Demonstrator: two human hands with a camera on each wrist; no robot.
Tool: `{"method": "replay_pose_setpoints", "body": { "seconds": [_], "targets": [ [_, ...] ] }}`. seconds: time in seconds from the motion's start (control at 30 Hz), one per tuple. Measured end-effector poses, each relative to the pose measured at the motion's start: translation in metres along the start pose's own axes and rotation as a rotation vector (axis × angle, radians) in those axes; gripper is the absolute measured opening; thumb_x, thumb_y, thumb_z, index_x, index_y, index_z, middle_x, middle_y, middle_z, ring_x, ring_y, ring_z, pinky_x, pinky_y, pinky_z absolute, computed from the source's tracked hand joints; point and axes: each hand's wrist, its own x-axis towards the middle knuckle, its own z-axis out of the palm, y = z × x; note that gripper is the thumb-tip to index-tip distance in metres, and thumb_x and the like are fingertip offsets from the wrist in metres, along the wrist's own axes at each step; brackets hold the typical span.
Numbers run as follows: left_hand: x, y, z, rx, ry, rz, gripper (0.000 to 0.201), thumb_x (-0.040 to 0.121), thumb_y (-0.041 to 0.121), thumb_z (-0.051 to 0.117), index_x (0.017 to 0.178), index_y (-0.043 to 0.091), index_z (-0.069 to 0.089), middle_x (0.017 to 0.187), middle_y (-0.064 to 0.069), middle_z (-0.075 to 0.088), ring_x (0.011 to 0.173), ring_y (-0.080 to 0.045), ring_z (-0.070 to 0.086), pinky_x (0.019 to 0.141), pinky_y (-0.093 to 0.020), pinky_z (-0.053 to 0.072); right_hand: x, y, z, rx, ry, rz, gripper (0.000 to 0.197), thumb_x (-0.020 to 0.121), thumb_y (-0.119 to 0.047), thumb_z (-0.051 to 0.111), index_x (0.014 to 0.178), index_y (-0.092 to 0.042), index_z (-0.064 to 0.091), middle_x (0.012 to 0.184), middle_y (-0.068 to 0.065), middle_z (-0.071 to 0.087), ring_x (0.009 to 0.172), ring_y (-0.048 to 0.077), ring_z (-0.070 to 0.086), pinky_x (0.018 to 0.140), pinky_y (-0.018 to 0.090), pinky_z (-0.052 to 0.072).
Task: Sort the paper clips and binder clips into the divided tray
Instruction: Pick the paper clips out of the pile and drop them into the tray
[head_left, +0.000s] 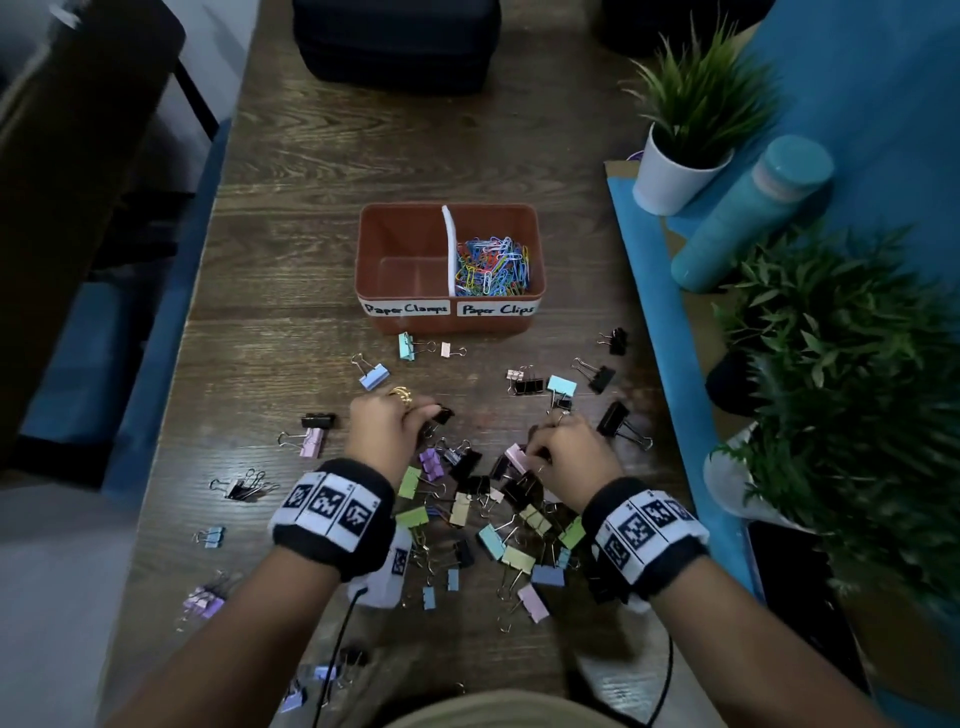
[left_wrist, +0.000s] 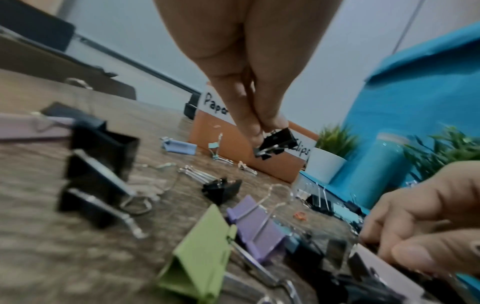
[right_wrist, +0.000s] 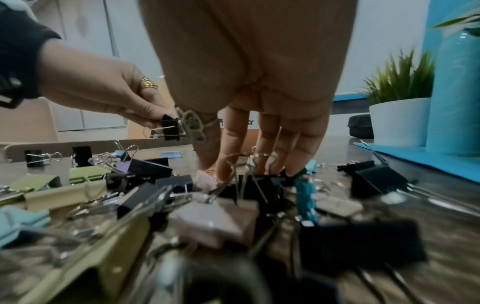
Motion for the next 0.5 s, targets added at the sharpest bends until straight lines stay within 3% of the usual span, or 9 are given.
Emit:
{"method": "replay_pose_setpoints", "body": {
  "seconds": [0.03,0.1,0.23,0.3,0.4,0.5],
  "targets": [
    [-0.002,-0.005,-0.001,-0.030,0.012,-0.018,0.025,0.085,0.024,0.063,0.086,0.001,0.073,0.091,-0.008,0.074,0.072,-0.019,0.063,0.074,-0.025,0.048,0.003,-0.002,-0.001,-0.012,0.007,-0.014,0.021,0.092,-0.027,0.054,0.108,-0.018,0.065,0.122,0.006,0.056,0.123,0.023,0.041,0.107,0.036,0.031],
    [-0.004,-0.015,-0.001,-0.073,0.022,-0.022,0.021,0.085,0.021,0.064,0.092,0.004,0.073,0.095,-0.007,0.073,0.073,-0.014,0.062,0.074,-0.021,0.047,0.014,-0.011,-0.004,0.009,0.046,-0.055,0.021,0.091,-0.018,0.054,0.111,-0.016,0.062,0.128,0.008,0.053,0.125,0.026,0.041,0.107,0.038,0.033],
    [-0.001,-0.028,0.005,0.141,-0.101,-0.067,0.023,0.092,0.020,0.056,0.102,0.005,0.070,0.109,-0.010,0.067,0.095,-0.021,0.063,0.082,-0.026,0.048,0.052,-0.031,-0.009,0.075,0.041,-0.146,0.028,0.086,-0.005,0.059,0.113,-0.014,0.060,0.128,0.010,0.051,0.111,0.025,0.055,0.093,0.027,0.041],
    [-0.005,-0.025,0.008,0.299,-0.160,-0.043,0.031,0.095,0.027,0.048,0.108,0.005,0.066,0.127,-0.008,0.055,0.115,-0.022,0.051,0.094,-0.034,0.046,0.070,-0.033,-0.013,0.040,-0.024,-0.155,0.029,0.083,-0.006,0.064,0.111,-0.013,0.061,0.122,0.011,0.052,0.106,0.025,0.056,0.084,0.025,0.042],
    [-0.017,-0.016,0.016,0.388,-0.257,0.199,0.039,0.095,0.041,0.042,0.125,0.021,0.057,0.143,0.001,0.036,0.133,-0.018,0.029,0.114,-0.039,0.025,0.085,-0.032,-0.016,-0.109,-0.114,-0.160,0.023,0.079,-0.009,0.069,0.101,-0.012,0.063,0.102,0.006,0.058,0.100,0.025,0.059,0.076,0.026,0.042],
    [-0.028,-0.015,0.025,0.517,-0.470,0.389,0.047,0.094,0.050,0.038,0.135,0.030,0.047,0.155,0.006,0.017,0.144,-0.017,0.011,0.118,-0.045,0.003,0.083,-0.035,-0.022,-0.222,-0.183,-0.237,0.007,0.082,-0.009,0.065,0.089,-0.011,0.064,0.082,-0.001,0.053,0.088,0.019,0.060,0.067,0.019,0.037]
  ]
}}
